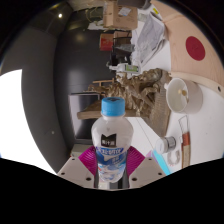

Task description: Pour water

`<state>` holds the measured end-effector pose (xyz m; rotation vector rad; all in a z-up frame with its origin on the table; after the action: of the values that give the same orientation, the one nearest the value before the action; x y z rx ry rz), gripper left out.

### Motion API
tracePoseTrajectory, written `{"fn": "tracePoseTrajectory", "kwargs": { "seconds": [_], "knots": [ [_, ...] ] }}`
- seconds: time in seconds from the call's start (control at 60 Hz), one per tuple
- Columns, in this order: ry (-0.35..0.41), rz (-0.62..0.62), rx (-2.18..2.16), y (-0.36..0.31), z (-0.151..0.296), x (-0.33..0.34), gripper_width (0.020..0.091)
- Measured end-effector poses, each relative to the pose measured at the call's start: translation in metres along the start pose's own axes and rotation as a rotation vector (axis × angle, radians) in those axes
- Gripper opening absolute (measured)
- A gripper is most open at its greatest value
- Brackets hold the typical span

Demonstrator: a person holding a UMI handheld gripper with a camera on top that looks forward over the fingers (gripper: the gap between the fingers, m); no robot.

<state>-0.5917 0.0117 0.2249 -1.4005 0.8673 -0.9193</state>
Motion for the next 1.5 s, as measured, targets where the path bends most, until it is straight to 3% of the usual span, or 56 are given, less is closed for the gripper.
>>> {"fn": "tracePoseTrajectory", "kwargs": {
  "seconds": [0.3, 0.5, 0.717, 0.9, 1.033, 1.2, 1.5],
  "knots": [
    [0.023, 0.061, -0.530, 0.049, 0.042, -0.034, 0.0334],
    [-0.018, 0.029, -0.514, 0.055, 0.037, -0.037, 0.0336],
    [-0.060, -0.037, 0.071, 0.008, 0.040, -0.021, 0.0333],
    [0.042, -0.046, 0.716, -0.067, 0.093, 0.014, 0.0336],
    [0.145, -0.129, 1.088, -0.088, 0.146, 0.047, 0.0338],
    [0.193, -0.309, 1.368, -0.041, 0.219, 0.070, 0.0338],
    [0.073, -0.551, 1.460, 0.101, 0.272, 0.080, 0.0338]
  ]
}}
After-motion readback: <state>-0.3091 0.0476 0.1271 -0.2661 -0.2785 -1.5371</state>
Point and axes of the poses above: the point between the fingertips, and its own axes, seen from behind it with the camera up: y to the right, z up, x backward, against the way the camera looks, the point moved 2 cm from there along x, backward, against the way the camera looks
